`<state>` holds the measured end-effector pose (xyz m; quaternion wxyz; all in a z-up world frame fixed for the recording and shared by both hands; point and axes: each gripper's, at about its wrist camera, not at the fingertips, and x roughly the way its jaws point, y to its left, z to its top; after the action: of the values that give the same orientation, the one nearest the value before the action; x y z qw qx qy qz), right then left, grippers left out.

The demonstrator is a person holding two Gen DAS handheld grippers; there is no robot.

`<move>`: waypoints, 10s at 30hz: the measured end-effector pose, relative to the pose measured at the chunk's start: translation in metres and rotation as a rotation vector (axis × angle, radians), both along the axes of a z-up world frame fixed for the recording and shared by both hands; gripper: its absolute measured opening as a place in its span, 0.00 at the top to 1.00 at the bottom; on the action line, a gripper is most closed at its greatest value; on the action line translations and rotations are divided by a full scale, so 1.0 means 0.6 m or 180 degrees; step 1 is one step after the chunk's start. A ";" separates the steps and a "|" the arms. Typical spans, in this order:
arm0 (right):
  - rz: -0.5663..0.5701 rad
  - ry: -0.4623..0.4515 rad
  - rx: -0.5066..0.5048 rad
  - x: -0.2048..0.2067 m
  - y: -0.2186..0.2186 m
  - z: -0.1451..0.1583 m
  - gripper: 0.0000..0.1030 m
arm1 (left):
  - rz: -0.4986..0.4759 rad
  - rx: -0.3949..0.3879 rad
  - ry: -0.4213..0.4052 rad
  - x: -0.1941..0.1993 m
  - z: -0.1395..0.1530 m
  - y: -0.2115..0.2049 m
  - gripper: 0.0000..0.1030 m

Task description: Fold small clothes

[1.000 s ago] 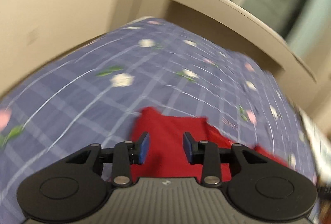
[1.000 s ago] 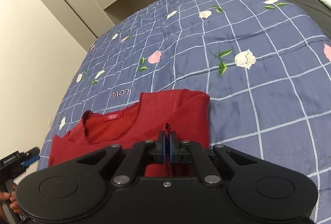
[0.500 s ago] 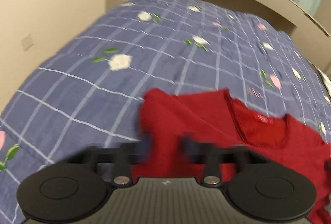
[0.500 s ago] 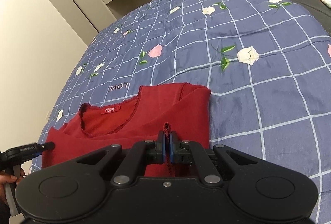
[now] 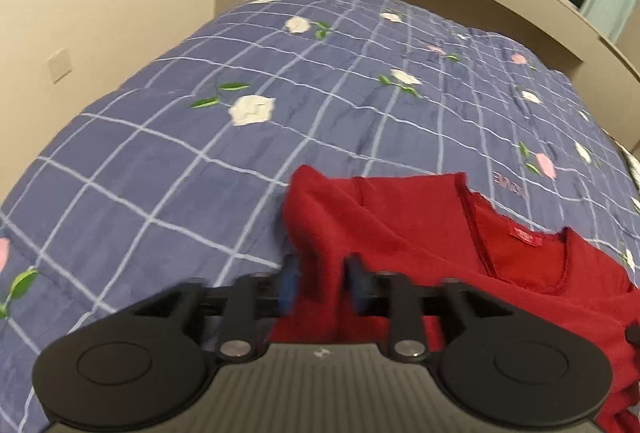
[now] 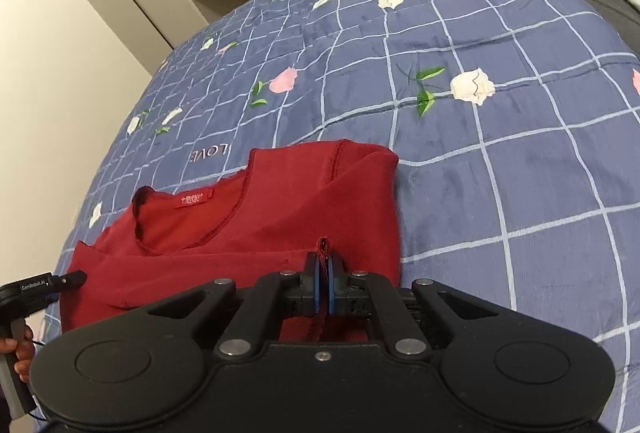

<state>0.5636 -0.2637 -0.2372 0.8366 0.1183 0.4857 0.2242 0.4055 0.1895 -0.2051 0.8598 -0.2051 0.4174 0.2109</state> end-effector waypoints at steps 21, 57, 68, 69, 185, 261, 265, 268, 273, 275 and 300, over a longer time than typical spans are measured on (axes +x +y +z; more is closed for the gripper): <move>0.0306 -0.0969 -0.1112 -0.059 0.044 -0.015 0.22 | -0.0398 0.0857 0.0360 0.004 -0.024 -0.072 0.01; -0.0534 -0.0770 -0.0832 -0.647 -0.037 0.244 0.01 | -0.0576 0.0178 0.0721 -0.440 0.173 -0.214 0.01; -0.0229 -0.0536 -0.1140 -0.766 0.012 0.231 0.01 | -0.1157 0.0510 0.0751 -0.533 0.190 -0.225 0.01; -0.0166 -0.0508 -0.1183 -0.770 0.016 0.220 0.01 | -0.1183 0.0532 0.0781 -0.538 0.181 -0.228 0.01; 0.2777 -0.1239 -0.1659 -0.009 0.170 0.211 0.96 | -0.3056 0.1021 0.1025 0.123 0.218 -0.110 0.97; 0.1643 -0.0528 -0.1137 0.170 0.132 -0.012 0.14 | -0.1394 -0.1323 0.0495 0.281 0.050 0.140 0.01; 0.1446 -0.0658 -0.1201 0.168 0.121 -0.018 0.15 | -0.1128 -0.1221 0.0255 0.270 0.069 0.155 0.01; 0.1172 -0.0794 -0.1227 0.167 0.104 -0.011 0.14 | -0.1252 -0.0493 0.0109 0.238 0.092 0.111 0.01; 0.0879 -0.1052 -0.1302 0.152 0.081 -0.001 0.10 | -0.1887 0.0286 0.0220 0.174 0.075 0.004 0.01; 0.0699 -0.0918 -0.1087 0.158 0.065 0.001 0.10 | -0.1998 0.0333 0.0221 0.148 0.062 -0.023 0.01; 0.0824 -0.0795 -0.0232 -0.090 -0.048 0.049 0.15 | 0.0069 0.0012 0.0253 0.067 0.056 0.125 0.04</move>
<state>0.5095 -0.2923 -0.2078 0.8582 -0.0044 0.3970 0.3252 0.4460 0.2646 -0.1712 0.8406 -0.1995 0.4486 0.2290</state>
